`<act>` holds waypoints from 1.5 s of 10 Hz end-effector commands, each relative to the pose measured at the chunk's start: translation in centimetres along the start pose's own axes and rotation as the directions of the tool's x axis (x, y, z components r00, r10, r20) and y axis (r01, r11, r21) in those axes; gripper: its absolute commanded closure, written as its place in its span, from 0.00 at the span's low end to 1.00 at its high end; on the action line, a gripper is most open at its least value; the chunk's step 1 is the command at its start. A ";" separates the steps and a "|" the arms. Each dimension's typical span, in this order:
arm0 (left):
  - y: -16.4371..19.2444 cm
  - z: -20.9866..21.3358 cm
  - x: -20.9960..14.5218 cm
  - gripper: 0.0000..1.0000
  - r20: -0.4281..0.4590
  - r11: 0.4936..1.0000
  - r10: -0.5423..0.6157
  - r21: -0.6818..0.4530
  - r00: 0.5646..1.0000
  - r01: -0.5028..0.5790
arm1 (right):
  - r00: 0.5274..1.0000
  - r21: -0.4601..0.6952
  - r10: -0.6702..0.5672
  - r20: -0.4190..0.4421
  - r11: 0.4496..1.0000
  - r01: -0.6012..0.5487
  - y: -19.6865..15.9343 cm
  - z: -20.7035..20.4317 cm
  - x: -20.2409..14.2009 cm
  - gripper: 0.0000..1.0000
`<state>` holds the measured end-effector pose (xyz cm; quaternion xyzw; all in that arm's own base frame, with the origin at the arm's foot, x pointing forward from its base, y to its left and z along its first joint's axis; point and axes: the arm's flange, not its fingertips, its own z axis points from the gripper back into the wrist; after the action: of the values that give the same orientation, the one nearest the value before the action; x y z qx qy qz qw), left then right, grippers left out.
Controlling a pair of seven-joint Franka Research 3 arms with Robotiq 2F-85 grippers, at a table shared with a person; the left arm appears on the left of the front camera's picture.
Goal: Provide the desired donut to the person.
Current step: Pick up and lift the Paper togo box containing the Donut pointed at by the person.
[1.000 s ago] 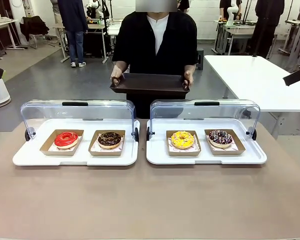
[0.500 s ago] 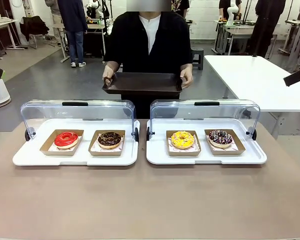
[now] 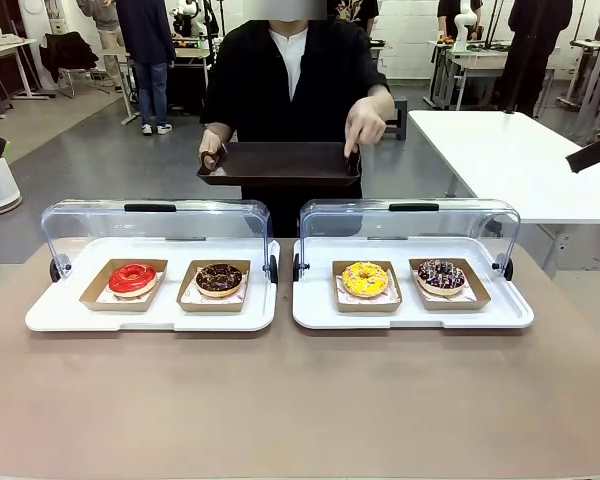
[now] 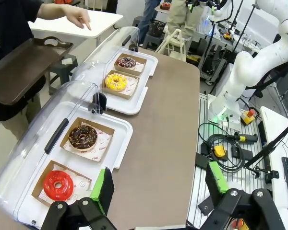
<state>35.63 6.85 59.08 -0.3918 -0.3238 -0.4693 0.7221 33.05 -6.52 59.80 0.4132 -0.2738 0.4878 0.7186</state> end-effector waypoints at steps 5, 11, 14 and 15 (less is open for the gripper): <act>0.2 0.1 0.2 0.00 0.020 1.000 -0.015 -0.003 1.000 0.015 | 0.999 0.015 0.016 0.027 1.000 -0.016 -0.2 0.0 0.2 0.00; 0.2 0.1 0.2 0.00 0.020 1.000 -0.015 -0.003 1.000 0.015 | 0.999 0.015 0.016 0.027 1.000 -0.016 -0.2 0.0 0.2 0.00; 0.2 0.1 0.2 0.00 0.020 1.000 -0.015 -0.003 1.000 0.015 | 0.999 0.015 0.016 0.027 1.000 -0.016 -0.2 0.0 0.2 0.00; 0.2 0.1 0.2 0.00 0.020 1.000 -0.015 -0.003 1.000 0.015 | 0.999 0.015 0.016 0.027 1.000 -0.016 -0.2 0.0 0.2 0.00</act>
<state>35.64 6.84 59.07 -0.3922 -0.3235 -0.4694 0.7220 33.05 -6.52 59.79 0.4129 -0.2742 0.4884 0.7182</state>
